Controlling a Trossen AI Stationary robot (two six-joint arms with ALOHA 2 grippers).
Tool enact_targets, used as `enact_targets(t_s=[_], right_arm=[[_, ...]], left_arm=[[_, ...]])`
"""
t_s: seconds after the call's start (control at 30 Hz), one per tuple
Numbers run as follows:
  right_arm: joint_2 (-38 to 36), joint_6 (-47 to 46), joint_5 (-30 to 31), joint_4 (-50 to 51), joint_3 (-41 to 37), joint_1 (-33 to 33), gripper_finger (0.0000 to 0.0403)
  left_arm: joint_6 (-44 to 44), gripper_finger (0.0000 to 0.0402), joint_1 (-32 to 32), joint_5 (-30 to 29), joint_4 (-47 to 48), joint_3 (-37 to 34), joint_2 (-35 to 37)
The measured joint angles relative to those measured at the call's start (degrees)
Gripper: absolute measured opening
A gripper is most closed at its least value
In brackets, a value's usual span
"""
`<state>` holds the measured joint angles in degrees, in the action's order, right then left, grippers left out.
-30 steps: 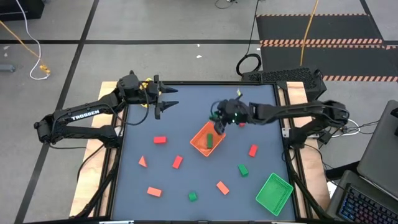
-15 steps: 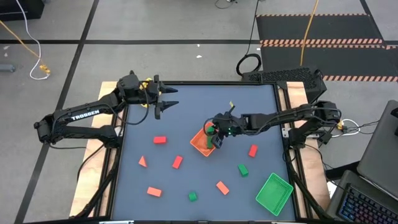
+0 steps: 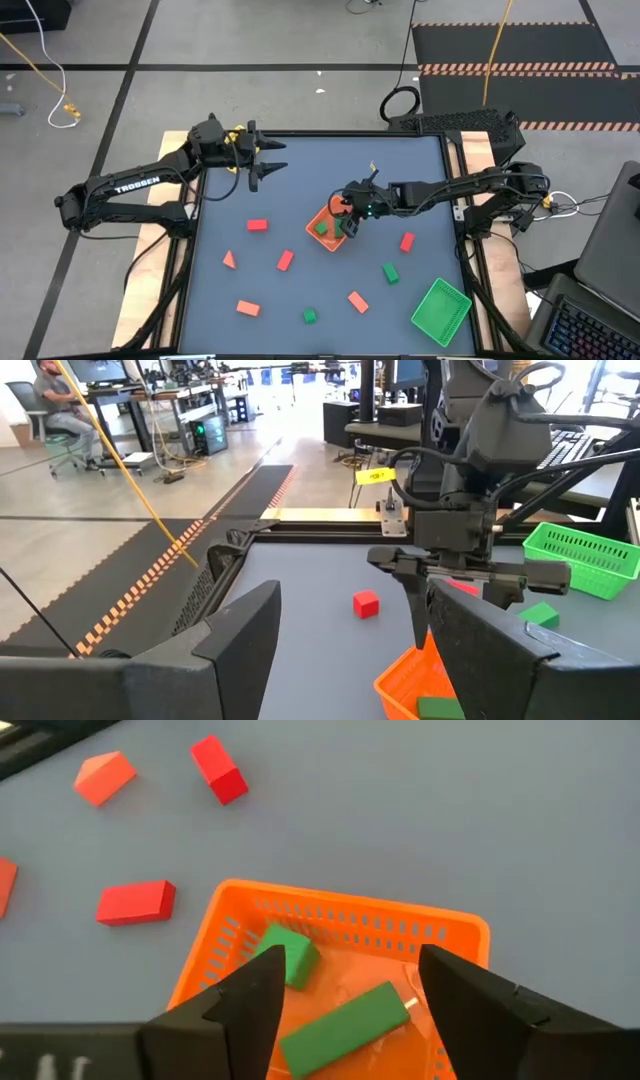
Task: Sort & place blocks by color
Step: Put the red block into the green bin
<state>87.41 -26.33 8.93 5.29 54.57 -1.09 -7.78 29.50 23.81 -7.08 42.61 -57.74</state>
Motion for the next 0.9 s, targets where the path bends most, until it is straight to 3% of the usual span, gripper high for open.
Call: enact_targets(t_s=[0.33,0.5,0.7,0.9], right_arm=[[-0.1,-4.8,11.4,25.4,0.0,-1.6,0.0232],[-0.1,-6.4,12.9,28.6,0.0,-1.6,0.0235],[-0.1,-12.7,19.4,36.6,0.0,-2.3,0.0233],[-0.1,-16.3,19.6,40.5,-3.1,-4.1,0.0233]], left_arm=[[0.5,0.025,0.0,0.0,0.1,0.0,0.0],[0.4,0.0251,0.0,0.0,0.1,0.0,0.0],[0.5,0.025,0.0,0.0,0.7,0.0,0.0],[0.2,0.025,0.0,0.0,1.0,0.0,0.0]])
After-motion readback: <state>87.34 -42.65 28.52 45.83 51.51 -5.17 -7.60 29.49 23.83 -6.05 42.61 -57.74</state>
